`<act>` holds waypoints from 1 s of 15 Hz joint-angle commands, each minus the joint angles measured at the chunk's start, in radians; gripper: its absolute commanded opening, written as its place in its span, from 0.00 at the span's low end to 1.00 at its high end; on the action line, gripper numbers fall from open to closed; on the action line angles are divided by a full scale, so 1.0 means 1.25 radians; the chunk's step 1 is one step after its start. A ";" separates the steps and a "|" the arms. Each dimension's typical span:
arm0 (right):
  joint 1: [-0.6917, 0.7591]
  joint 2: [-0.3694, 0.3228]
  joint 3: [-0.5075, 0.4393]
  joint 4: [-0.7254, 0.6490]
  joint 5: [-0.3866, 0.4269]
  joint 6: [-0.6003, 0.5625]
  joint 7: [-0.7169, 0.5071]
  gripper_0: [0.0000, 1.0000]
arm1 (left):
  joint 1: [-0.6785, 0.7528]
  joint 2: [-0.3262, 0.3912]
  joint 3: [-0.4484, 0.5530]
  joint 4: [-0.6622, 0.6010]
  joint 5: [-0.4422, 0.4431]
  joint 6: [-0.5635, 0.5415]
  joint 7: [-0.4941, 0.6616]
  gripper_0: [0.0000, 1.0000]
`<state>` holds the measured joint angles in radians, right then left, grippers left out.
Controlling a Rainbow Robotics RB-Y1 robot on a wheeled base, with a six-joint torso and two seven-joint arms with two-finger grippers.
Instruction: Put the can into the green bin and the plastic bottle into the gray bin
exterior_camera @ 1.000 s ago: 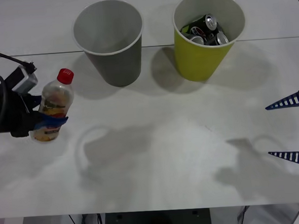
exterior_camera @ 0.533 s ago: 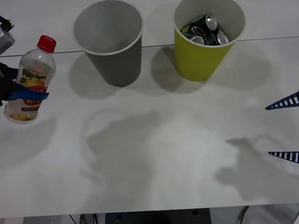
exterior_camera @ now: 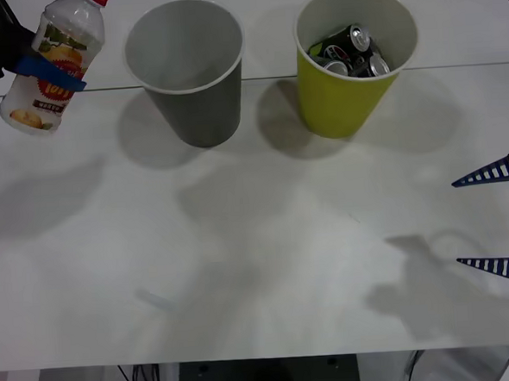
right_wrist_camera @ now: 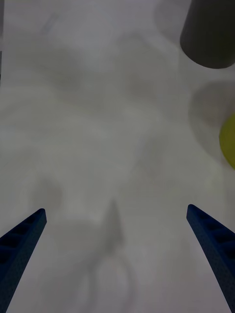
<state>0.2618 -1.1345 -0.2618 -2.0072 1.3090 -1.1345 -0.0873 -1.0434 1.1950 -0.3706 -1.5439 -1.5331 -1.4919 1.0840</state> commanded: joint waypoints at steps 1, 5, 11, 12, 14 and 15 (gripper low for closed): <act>0.000 0.000 0.000 0.000 0.000 0.000 0.000 1.00 | -0.127 -0.054 -0.072 0.120 -0.001 -0.014 -0.004 0.00; 0.000 0.000 0.000 0.000 0.000 0.000 0.000 1.00 | -0.265 -0.136 -0.165 0.236 -0.024 0.009 -0.002 0.00; 0.000 0.000 0.000 0.000 0.000 0.000 0.000 1.00 | -0.406 -0.269 -0.273 0.419 -0.049 0.079 0.003 0.00; 0.000 0.000 0.000 0.000 0.000 0.000 0.000 1.00 | -0.412 -0.286 -0.273 0.442 -0.054 0.089 0.003 0.00; 0.000 0.000 0.000 0.000 0.000 0.000 0.000 1.00 | -0.427 -0.322 -0.274 0.482 -0.063 0.098 0.003 0.00; 0.000 0.000 0.000 0.000 0.000 0.000 0.000 1.00 | -0.433 -0.334 -0.273 0.494 -0.068 0.098 0.003 0.00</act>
<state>0.2618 -1.1345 -0.2618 -2.0071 1.3090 -1.1345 -0.0873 -1.5789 0.7894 -0.7130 -0.9382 -1.6137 -1.3707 1.0876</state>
